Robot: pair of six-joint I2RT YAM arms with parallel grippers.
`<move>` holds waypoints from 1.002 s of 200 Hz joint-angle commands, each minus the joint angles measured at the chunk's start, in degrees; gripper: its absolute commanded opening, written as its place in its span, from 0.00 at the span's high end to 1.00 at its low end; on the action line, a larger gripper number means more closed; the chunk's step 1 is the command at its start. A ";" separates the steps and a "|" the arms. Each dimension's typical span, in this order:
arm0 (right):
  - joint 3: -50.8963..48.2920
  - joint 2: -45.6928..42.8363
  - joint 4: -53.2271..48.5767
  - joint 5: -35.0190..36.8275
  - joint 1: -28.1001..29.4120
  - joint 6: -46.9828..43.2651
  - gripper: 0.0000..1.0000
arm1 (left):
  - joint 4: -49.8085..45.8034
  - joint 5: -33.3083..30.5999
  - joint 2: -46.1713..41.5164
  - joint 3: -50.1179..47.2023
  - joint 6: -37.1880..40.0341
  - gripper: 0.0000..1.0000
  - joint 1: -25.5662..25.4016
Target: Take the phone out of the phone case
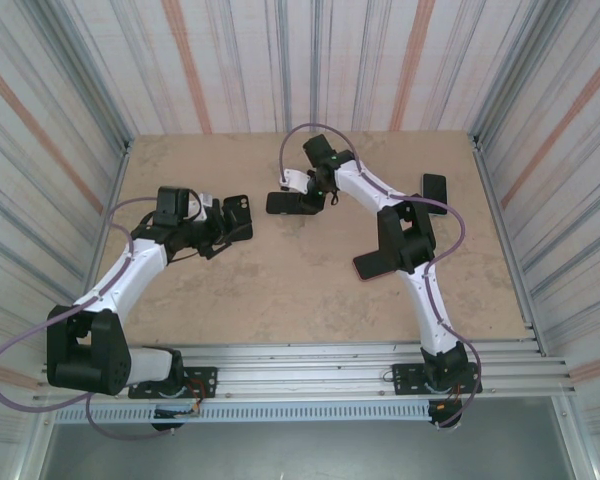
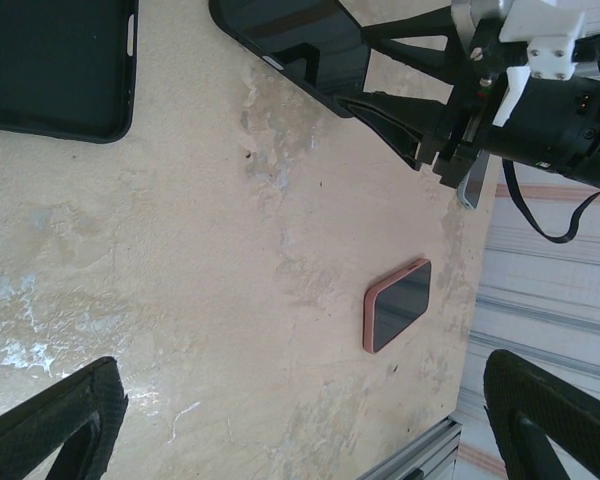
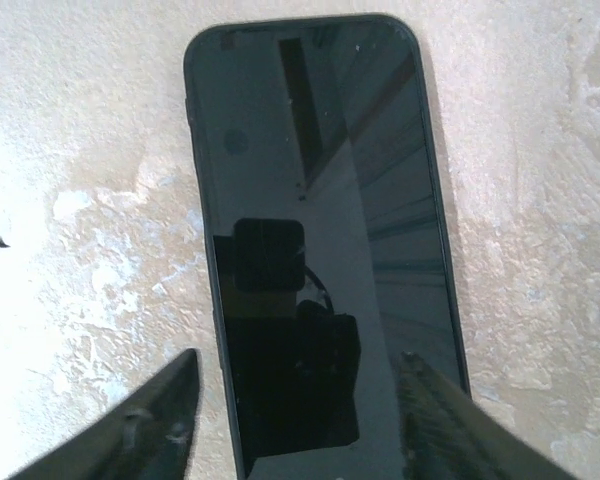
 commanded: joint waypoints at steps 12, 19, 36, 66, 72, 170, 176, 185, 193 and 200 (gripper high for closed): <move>-0.09 -2.08 1.50 -1.73 -0.79 1.34 0.21 | 0.74 1.02 0.43 1.16 0.94 0.04 0.38; 0.51 -1.72 1.43 -1.88 -0.97 1.74 0.16 | 0.69 1.07 0.43 1.24 1.11 0.04 0.34; 3.20 0.01 -1.06 -2.91 -1.33 1.80 0.10 | -0.20 1.16 0.52 1.63 1.92 0.04 0.33; 7.38 3.39 -6.17 -2.21 -1.51 -0.58 0.05 | -1.75 1.43 0.73 2.36 3.00 0.04 0.38; 7.59 3.83 -6.19 -1.77 -1.46 -0.85 0.04 | -2.01 1.49 0.80 2.54 3.13 0.04 0.34; 16.08 10.22 -13.11 -1.90 -3.07 -4.03 0.01 | -4.66 2.35 2.00 3.86 4.31 0.04 0.26; 16.21 10.42 -13.22 -1.94 -3.09 -3.97 0.01 | -4.75 2.39 2.01 3.97 4.34 0.04 0.25; 16.48 10.81 -13.89 -1.58 -3.01 -4.27 0.01 | -4.88 2.39 2.01 3.97 4.33 0.04 0.10; 16.61 11.07 -13.98 -1.09 -2.92 -4.65 0.01 | -4.92 2.39 2.05 3.97 4.33 0.04 0.09; 16.65 11.32 -14.15 -0.72 -2.91 -4.92 0.01 | -4.99 2.39 2.01 3.96 4.33 0.04 -0.01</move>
